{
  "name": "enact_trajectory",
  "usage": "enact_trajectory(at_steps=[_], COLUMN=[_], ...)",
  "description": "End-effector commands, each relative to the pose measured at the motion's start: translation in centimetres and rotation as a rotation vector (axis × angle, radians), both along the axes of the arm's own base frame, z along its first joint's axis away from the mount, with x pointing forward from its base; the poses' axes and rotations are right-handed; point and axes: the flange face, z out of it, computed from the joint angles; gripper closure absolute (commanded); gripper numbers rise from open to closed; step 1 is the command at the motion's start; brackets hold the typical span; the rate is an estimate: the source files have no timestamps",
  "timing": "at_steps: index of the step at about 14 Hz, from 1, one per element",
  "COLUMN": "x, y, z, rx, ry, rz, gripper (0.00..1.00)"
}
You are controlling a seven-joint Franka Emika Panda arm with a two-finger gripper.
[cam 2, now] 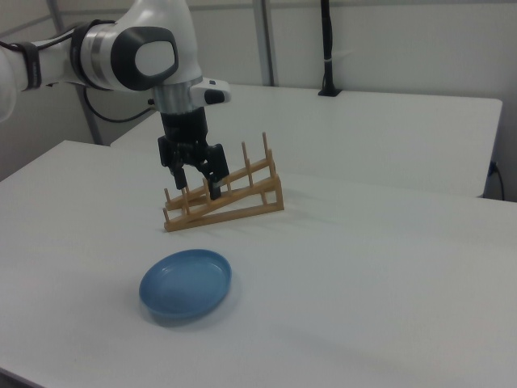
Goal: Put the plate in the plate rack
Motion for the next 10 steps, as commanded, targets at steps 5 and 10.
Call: enact_trajectory(at_steps=[5,10], x=[3.1,4.3], y=[1.2,2.0], z=[-3.1,-6.4], rx=[-0.041,-0.037], ry=[0.042,0.07], rz=[0.019,0.086], gripper=[0.0,0.0])
